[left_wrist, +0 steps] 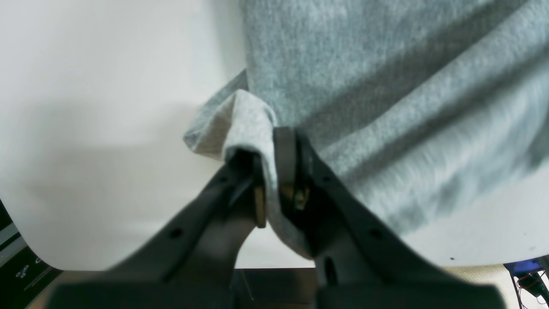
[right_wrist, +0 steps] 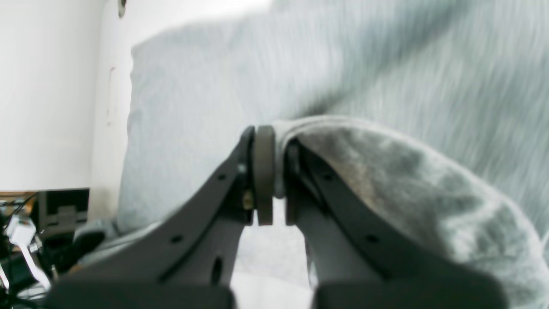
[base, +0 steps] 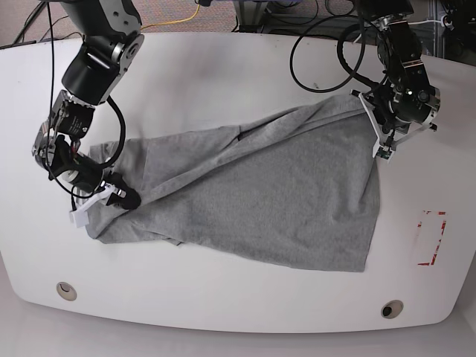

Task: Layout the t-shirt on the table in an organized manner, then fold the t-shirt properly
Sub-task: 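Pull the held corner with the right gripper along the shirt edge, then drag the held shirt edge with the right gripper toward the left gripper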

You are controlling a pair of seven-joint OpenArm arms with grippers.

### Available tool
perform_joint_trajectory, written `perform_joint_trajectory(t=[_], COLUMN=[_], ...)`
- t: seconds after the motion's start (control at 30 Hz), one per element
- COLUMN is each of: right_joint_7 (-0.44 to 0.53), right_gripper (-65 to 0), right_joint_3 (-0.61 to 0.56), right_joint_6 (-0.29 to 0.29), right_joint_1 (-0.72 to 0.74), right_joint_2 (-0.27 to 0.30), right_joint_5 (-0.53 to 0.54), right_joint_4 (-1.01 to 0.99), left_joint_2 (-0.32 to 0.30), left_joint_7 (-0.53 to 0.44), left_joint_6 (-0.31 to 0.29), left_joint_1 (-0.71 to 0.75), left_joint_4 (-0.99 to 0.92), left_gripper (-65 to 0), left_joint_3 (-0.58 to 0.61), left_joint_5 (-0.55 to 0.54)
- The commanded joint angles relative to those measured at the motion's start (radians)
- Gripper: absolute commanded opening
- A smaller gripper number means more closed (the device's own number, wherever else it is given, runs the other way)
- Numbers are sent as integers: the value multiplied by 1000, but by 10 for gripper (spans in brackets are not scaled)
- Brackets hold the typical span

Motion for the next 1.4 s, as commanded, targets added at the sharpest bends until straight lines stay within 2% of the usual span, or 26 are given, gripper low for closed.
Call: perform_joint_trajectory(t=[0.0,0.87,0.97,1.0,1.17,1.3,1.37], right_joint_7=[21,23,23,27,41,34,32], right_gripper=[-645,-634,-533,-457,-190,-35,-6], right_joint_3=[1,1,-46,-73,-145,-234,-271], right_joint_6=[10,3,3,1,0,0,3], right_joint_1=[43,40,40,40,41,34,9], right_joint_2=[11,-6,-4,-1,4,40,59], right_joint_5=[-12,-27,-27,-27,-27,-24,-18], right_joint_4=[16,15,15,15,15,19,24], left_joint_2=[-6,-6,-6,-6,-6,-6,-6], left_joint_7=[-2,-2,-2,-2,-2,-2,-2], left_joint_6=[0,0,0,0,0,0,0], left_joint_1=[-9,-8,-6,-5,6,6,6], left_joint_4=[15,15,15,15,15,15,15], left_gripper=[-650,-650,-650,-650,-650,-650,-650], left_joint_3=[-1,-1,-1,-1,-1,-1,-1], left_joint_5=[0,0,0,0,0,0,0])
